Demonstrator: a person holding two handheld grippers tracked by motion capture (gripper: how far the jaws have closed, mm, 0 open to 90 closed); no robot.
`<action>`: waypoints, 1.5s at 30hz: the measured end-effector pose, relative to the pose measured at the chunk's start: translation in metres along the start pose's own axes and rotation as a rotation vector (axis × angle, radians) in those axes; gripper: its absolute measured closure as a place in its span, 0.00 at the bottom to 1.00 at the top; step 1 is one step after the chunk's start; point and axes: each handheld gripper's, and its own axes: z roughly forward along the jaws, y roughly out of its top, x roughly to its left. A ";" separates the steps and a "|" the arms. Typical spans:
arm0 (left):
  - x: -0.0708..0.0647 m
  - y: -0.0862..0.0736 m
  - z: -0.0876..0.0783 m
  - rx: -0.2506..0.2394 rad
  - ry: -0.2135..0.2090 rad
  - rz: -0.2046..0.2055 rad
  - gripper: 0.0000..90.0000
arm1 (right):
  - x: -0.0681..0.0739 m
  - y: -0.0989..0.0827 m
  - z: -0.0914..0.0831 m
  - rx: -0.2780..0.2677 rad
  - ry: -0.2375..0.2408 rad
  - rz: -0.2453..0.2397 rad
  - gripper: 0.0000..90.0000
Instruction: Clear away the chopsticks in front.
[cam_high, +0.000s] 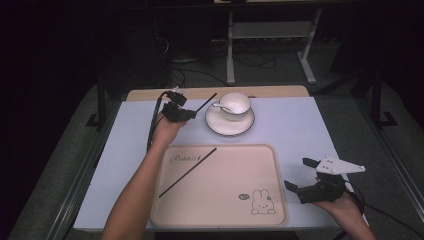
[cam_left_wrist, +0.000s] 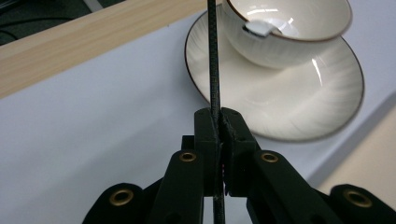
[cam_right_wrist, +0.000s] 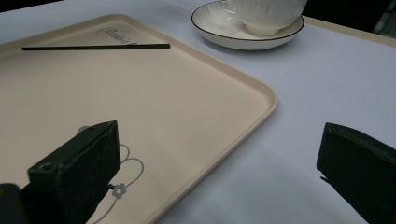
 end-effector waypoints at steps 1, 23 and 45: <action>-0.001 -0.003 -0.005 -0.002 -0.002 0.003 0.95 | 0.000 0.000 0.000 0.000 0.000 -0.001 0.00; -0.046 -0.091 -0.076 -0.005 -0.106 -0.004 0.95 | 0.001 0.000 0.001 0.000 0.001 0.001 0.00; -0.091 -0.129 -0.033 0.182 -0.114 0.096 0.95 | 0.002 0.001 0.001 0.005 0.001 -0.010 0.00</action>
